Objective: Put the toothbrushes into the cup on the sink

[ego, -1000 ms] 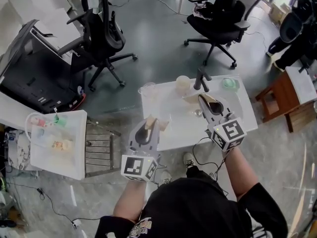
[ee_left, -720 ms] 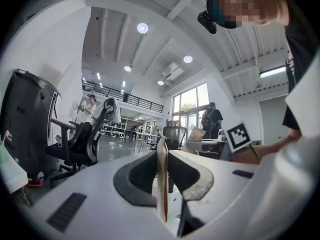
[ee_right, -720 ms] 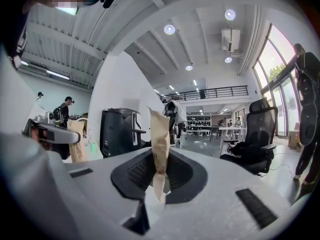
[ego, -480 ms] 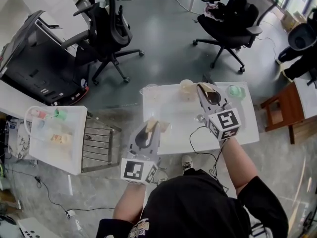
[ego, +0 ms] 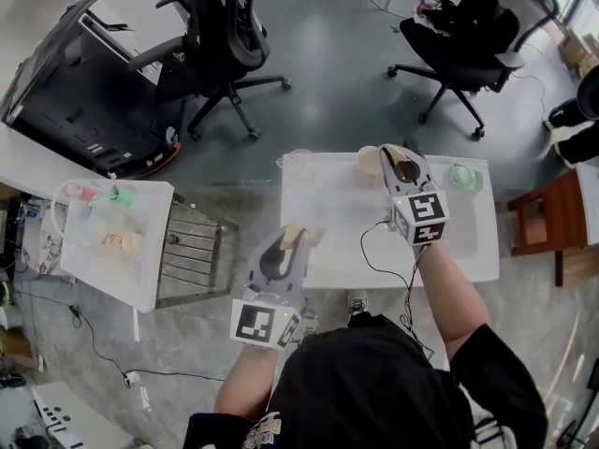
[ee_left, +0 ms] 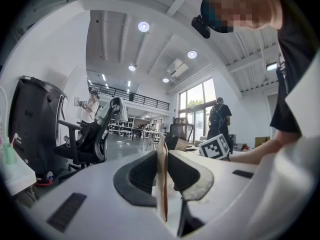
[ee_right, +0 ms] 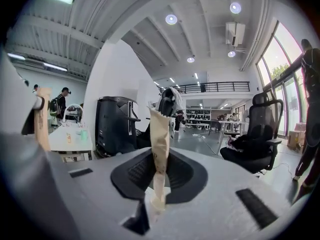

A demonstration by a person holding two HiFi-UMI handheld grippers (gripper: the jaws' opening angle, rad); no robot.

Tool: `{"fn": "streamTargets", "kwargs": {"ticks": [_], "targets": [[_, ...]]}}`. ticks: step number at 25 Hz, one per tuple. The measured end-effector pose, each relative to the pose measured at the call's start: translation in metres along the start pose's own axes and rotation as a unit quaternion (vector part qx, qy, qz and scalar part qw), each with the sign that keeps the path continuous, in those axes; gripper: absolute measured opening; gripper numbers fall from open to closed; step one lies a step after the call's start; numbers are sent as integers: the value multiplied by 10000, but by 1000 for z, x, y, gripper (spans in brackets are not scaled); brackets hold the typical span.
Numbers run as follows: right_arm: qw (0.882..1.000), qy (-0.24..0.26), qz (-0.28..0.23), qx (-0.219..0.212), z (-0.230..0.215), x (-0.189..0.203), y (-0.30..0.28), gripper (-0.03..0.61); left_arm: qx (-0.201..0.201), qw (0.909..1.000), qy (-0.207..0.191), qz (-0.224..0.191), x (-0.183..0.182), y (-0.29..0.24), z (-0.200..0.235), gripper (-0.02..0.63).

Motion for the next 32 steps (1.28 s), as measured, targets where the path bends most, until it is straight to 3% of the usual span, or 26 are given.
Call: {"fn": "streamTargets", "kwargs": {"ticks": [17,32], "targets": [[9952,-287,931,-69,-11,83,-50,57,-219,9994,-8,265,16,-11,14,61],[9937,-360,980,-409,-1,86,-50,147,-206,9992,65,323,22,-5,19,61]]}}
Point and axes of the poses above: the fingertips, and each gripper's own axes: y backward along the fingers, z to its left, x out of its underside, the point moved 4 cm from there along y, backward along the fingers, and after that the axes turned 9 degrees about -x, right-handed, at the moved point
